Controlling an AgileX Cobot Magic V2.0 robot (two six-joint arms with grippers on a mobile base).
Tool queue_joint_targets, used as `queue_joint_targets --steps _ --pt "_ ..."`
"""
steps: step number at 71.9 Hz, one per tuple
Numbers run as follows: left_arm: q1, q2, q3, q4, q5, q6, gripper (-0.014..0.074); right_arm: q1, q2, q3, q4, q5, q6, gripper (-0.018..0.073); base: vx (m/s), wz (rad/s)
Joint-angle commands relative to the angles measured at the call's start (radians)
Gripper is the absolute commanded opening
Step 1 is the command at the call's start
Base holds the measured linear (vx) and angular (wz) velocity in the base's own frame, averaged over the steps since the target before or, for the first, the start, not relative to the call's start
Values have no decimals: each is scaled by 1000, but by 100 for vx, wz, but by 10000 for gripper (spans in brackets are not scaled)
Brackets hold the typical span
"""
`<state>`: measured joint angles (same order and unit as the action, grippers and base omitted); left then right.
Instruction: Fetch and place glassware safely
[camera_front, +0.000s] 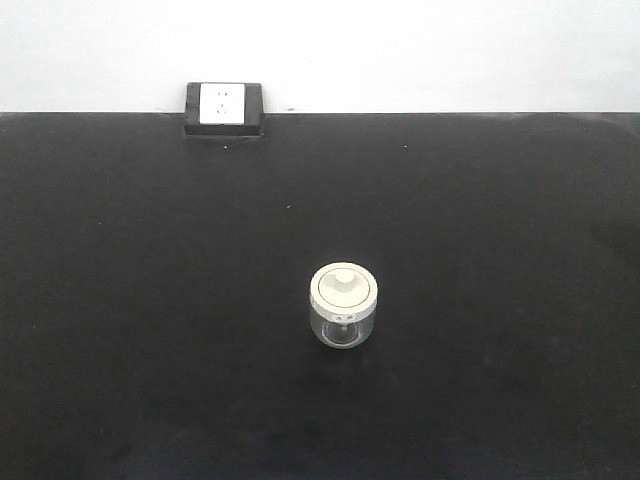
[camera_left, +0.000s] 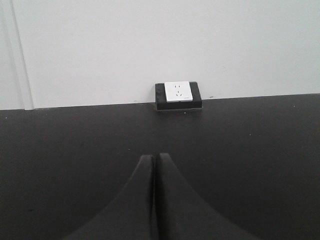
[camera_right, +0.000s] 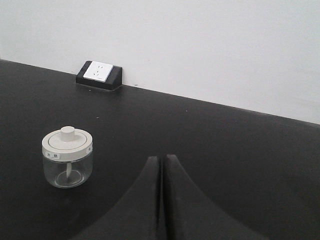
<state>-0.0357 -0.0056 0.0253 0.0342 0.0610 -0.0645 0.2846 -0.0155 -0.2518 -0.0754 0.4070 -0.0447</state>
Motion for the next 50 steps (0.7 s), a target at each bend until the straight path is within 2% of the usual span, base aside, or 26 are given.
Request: queue_joint_targets --steps 1,50 --pt "1 -19 32 -10 -61 -9 -7 0 0 -23 -8 -81 2 -8 0 0" --pt "1 -19 32 -10 -61 -8 -7 0 0 -23 -8 -81 2 -8 0 0"
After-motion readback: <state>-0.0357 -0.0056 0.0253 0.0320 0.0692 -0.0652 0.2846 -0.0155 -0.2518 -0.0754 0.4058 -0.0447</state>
